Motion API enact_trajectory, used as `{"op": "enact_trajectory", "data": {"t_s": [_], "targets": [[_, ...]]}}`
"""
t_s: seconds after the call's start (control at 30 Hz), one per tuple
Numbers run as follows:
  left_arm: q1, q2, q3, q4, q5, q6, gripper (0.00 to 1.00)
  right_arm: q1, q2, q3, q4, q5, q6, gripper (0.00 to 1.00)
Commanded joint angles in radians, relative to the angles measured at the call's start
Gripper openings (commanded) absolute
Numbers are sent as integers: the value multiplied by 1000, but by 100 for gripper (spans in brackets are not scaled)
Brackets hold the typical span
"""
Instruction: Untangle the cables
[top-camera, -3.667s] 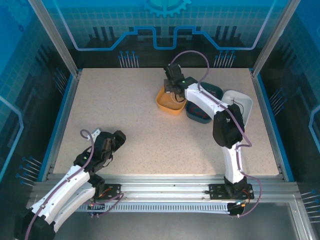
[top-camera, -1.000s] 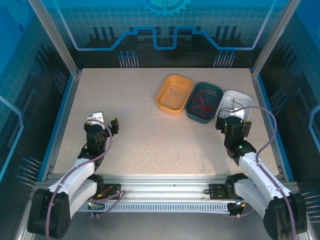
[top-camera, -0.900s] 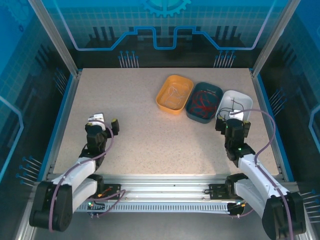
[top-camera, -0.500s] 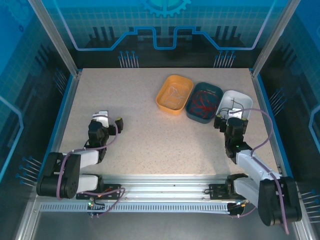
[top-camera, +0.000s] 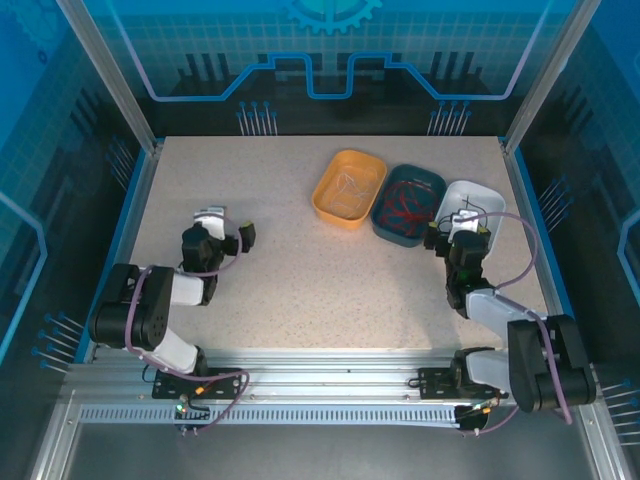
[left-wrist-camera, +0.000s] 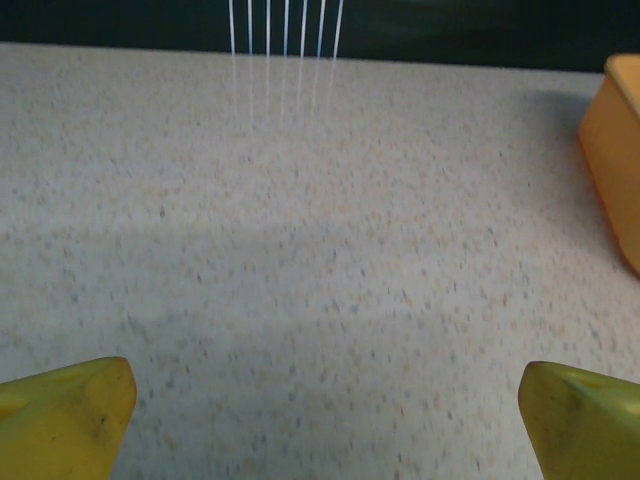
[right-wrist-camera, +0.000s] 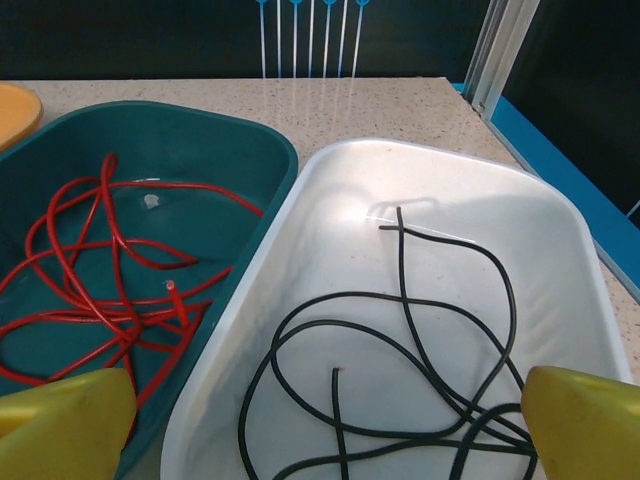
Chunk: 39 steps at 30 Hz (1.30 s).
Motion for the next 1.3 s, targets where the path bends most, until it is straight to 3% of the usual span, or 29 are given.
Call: {"op": "enact_trajectory", "data": {"t_s": [0.0, 0.5, 0.73, 1.27], "targets": [[17, -5, 20, -45, -17, -7, 99, -18, 52, -2, 154, -46, -10, 100], [17, -4, 21, -44, -18, -5, 99, -51, 330, -105, 615, -228, -37, 100], [17, -4, 20, -43, -18, -5, 99, -109, 313, -97, 569, -376, -8, 100], [17, -4, 20, -43, -19, -4, 99, -97, 304, -67, 505, -364, -21, 100]]}}
